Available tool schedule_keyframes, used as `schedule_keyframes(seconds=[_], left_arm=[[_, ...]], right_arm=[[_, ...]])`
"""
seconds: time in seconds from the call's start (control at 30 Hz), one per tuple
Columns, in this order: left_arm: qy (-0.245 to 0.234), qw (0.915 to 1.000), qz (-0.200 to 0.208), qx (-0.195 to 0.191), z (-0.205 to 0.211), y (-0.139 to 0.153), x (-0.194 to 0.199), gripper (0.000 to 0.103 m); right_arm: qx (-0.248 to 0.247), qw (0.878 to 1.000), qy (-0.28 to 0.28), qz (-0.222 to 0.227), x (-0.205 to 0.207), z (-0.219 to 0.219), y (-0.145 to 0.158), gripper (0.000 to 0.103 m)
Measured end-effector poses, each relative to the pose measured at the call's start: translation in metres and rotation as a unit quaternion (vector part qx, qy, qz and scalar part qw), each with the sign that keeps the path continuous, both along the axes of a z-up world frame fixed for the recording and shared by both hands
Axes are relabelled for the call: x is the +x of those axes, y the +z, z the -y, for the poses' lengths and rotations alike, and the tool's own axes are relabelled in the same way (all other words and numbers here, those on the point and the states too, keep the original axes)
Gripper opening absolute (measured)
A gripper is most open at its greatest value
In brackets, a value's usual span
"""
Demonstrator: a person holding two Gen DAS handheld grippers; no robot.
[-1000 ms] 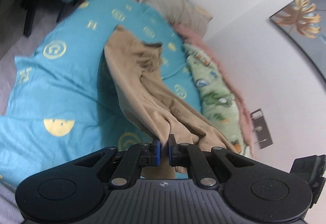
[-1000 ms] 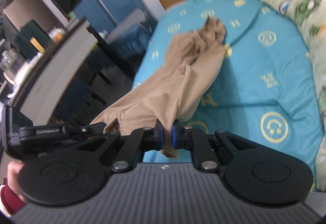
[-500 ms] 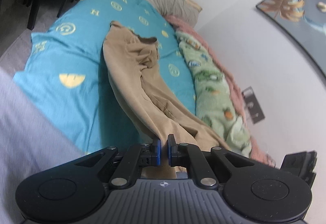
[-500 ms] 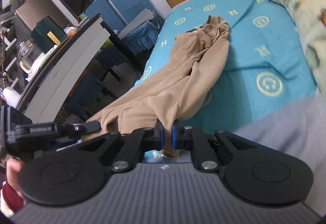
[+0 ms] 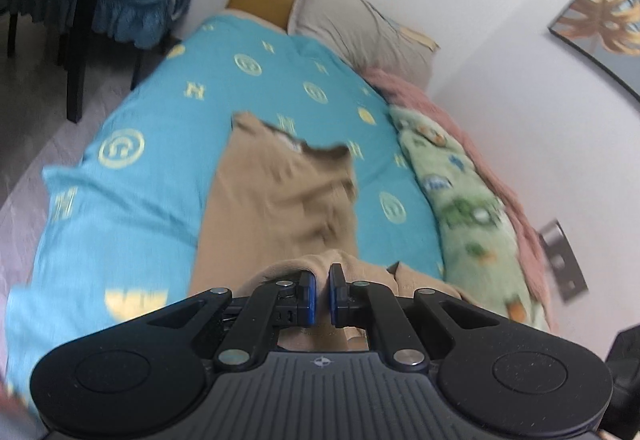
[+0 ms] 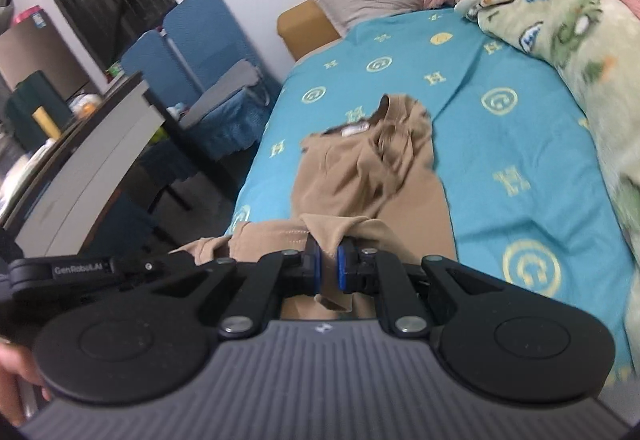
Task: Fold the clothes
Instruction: 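Grasp the hem with both grippers and fold it up toward the collar, then release the hem with both grippers and lift them away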
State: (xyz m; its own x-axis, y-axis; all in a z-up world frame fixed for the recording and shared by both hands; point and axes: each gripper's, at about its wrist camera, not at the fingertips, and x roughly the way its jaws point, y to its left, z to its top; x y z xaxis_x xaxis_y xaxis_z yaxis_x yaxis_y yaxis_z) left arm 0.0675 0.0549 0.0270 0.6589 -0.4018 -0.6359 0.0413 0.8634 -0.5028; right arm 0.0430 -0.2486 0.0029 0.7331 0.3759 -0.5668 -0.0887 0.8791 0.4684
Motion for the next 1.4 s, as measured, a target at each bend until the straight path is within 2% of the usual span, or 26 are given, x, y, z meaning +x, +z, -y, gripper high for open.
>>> schedule_keyframes(seconds=[0.23, 0.43, 0.6, 0.77, 0.87, 0.97, 1.13, 1.2, 1.23, 1.27, 1.33, 1.37, 1.4], left_arm=[[0.021, 0.9976, 0.052, 0.04, 0.01, -0.015, 0.073, 0.007], [0.018, 0.9902, 0.093, 0.102, 0.027, -0.063, 0.107, 0.007], [0.001, 0.9876, 0.056, 0.147, 0.038, -0.113, 0.135, 0.007], [-0.004, 0.9858, 0.027, 0.165, 0.035, -0.142, 0.163, 0.007], [-0.016, 0.9826, 0.021, 0.184, 0.039, -0.156, 0.171, 0.007], [-0.028, 0.9782, 0.028, 0.204, 0.043, -0.161, 0.171, 0.007], [-0.032, 0.9751, 0.037, 0.216, 0.046, -0.153, 0.165, 0.008], [-0.034, 0.9726, 0.045, 0.225, 0.049, -0.146, 0.159, 0.017], [-0.034, 0.9719, 0.049, 0.228, 0.05, -0.142, 0.155, 0.028], [-0.033, 0.9716, 0.054, 0.228, 0.05, -0.137, 0.15, 0.044], [-0.036, 0.9713, 0.069, 0.225, 0.05, -0.126, 0.139, 0.059], [-0.038, 0.9707, 0.077, 0.225, 0.05, -0.12, 0.133, 0.066], [-0.038, 0.969, 0.086, 0.228, 0.051, -0.115, 0.127, 0.07]], right_arm=[[-0.041, 0.998, -0.011, 0.036, 0.072, -0.013, -0.02, 0.012], [-0.075, 0.996, -0.025, 0.046, 0.111, -0.014, -0.063, 0.012], [-0.102, 0.995, -0.013, 0.017, 0.14, -0.019, -0.098, 0.012], [-0.104, 0.994, -0.011, -0.013, 0.167, -0.022, -0.125, 0.013], [-0.125, 0.992, 0.0, -0.027, 0.176, -0.025, -0.142, 0.013], [-0.129, 0.991, 0.003, -0.034, 0.181, -0.026, -0.149, 0.014], [-0.122, 0.992, -0.003, -0.035, 0.18, -0.026, -0.144, 0.014], [-0.115, 0.993, -0.008, -0.03, 0.177, -0.025, -0.138, 0.015], [-0.112, 0.993, -0.01, -0.027, 0.175, -0.024, -0.134, 0.015], [-0.113, 0.993, -0.01, -0.02, 0.172, -0.024, -0.13, 0.018], [-0.117, 0.993, -0.01, -0.003, 0.164, -0.024, -0.12, 0.049], [-0.119, 0.993, -0.012, 0.007, 0.158, -0.025, -0.115, 0.08], [-0.12, 0.992, -0.015, 0.017, 0.153, -0.025, -0.111, 0.091]])
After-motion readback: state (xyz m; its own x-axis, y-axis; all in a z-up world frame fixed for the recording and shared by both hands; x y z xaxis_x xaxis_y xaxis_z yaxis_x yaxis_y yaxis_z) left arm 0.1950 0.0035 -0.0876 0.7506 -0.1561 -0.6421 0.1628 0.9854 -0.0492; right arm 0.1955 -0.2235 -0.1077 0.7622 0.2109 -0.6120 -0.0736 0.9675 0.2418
